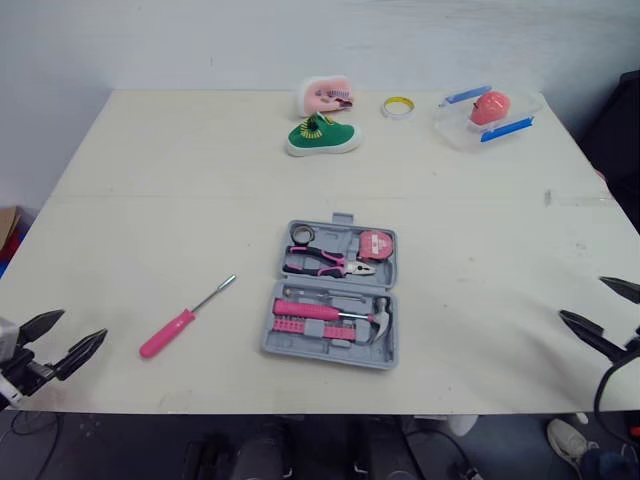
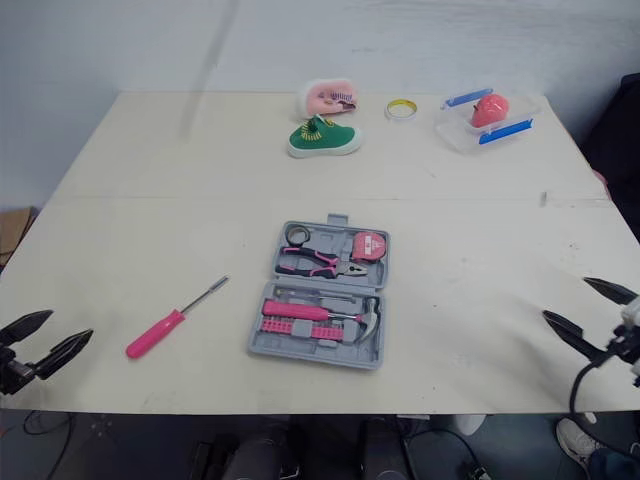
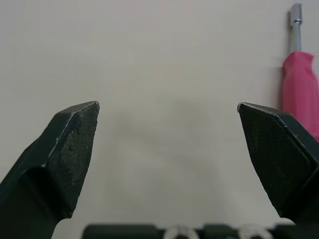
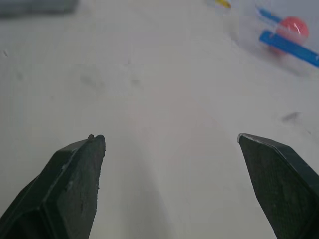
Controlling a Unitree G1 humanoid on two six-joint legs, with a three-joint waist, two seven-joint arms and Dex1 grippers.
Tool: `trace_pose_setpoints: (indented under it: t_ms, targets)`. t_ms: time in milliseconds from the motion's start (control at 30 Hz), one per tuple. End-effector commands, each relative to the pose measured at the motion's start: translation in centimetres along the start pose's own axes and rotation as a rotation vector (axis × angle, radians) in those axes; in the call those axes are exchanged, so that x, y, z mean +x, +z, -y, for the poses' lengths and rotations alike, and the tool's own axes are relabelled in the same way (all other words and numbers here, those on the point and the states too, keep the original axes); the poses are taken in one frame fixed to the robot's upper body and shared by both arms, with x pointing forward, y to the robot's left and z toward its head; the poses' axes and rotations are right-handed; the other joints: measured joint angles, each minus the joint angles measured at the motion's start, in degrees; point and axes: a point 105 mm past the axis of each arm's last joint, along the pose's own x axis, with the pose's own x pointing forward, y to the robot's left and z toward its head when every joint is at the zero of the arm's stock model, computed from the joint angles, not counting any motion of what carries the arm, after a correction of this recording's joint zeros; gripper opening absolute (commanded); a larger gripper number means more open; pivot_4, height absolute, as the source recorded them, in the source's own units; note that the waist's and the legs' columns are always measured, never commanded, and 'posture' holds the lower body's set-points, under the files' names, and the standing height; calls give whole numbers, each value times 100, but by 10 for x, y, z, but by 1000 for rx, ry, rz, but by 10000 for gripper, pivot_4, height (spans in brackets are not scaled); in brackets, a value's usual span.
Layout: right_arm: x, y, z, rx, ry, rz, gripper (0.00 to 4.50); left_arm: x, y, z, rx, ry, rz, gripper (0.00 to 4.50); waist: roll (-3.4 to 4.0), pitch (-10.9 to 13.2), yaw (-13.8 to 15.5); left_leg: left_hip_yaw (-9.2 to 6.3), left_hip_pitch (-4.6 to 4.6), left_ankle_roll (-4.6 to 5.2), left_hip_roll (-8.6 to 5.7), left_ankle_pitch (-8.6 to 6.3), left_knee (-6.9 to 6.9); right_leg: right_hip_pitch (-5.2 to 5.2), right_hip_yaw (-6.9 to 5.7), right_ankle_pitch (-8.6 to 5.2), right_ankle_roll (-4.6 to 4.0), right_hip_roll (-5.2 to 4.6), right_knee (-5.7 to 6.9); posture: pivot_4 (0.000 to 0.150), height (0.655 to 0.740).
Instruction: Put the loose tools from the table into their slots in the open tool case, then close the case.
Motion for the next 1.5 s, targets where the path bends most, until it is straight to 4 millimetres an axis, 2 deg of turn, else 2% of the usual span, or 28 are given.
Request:
trace_pose_setpoints:
  t_ms: [33,233,400,500,600,700,733,867,933,1067,1167,1300,1333,1433,1500]
  targets:
    - [14,34,-8,-13,82,147,44313,13,23,18,-4,-119,43,45000,5,2,14,0,-1,0,-2,4,0,0,0,0,1,0,1,1500,7400]
    - [45,75,-55,-23,253,372,44313,39,29,45,49,-235,-21,45000,5,2,25,-1,0,29,-1,22,-4,2,-4,0,1,2,1,1500,7400]
    - [63,100,-91,-69,372,505,44313,55,16,54,59,-238,-127,45000,5,2,24,-1,-1,17,-4,33,-3,2,-3,1,2,3,5,1500,7400]
    - [69,107,-105,-71,433,533,44313,63,9,53,67,-196,-159,45000,4,2,22,-1,0,6,-4,39,-3,1,-3,1,2,4,6,1500,7400]
    - [73,110,-123,-43,545,544,44313,66,-10,53,81,-175,-250,45000,4,2,19,-1,1,6,-4,40,-3,1,-2,1,2,4,7,1500,7400]
    - [73,116,-126,-18,561,573,44313,66,-15,53,87,-146,-267,45000,4,2,28,-1,1,7,-3,40,-4,0,-2,1,2,4,7,1500,7400]
    - [73,117,-128,-24,572,574,44313,66,-19,59,79,-176,-280,45000,4,1,30,-1,2,7,-3,40,-4,0,-2,1,2,4,8,1500,7400]
    - [75,113,-134,-34,608,561,45000,72,-24,67,93,-181,-268,33173,8,-2,30,-2,7,6,-4,37,-4,4,0,1,2,1,13,1500,7400]
    - [77,109,-136,-47,622,544,45000,74,-22,74,66,-213,-239,23871,9,-2,52,-2,11,14,-5,28,-4,4,1,2,0,0,20,1500,7400]
    - [78,108,-135,-51,623,543,45000,74,-21,73,128,-209,-246,6196,9,-2,86,-6,13,7,-5,31,-3,2,-1,5,-8,0,31,1500,7400]
    - [77,106,-134,-44,621,540,45000,74,-14,73,149,-228,-220,5669,9,-2,92,-6,12,9,-5,33,-3,2,-1,5,-9,0,31,1500,7400]
    - [75,100,-125,-56,580,514,45000,84,39,74,248,-291,-7,5669,6,0,135,-6,9,30,-4,48,-3,-2,-3,5,-9,1,31,1500,7400]
    - [75,100,-123,-58,571,512,45000,85,45,76,260,-306,19,5669,5,0,160,-8,6,30,-4,49,0,-2,-5,5,-10,1,32,1500,7400]
    - [66,92,-118,-53,550,469,45000,86,63,97,317,-455,81,5669,5,0,166,-7,5,15,-6,56,3,0,-5,6,-10,0,28,1500,7400]
    - [58,84,-117,-59,548,435,45000,87,73,120,416,-602,89,5669,4,0,176,-6,0,9,-5,56,1,0,-9,5,-10,2,21,1500,7400]
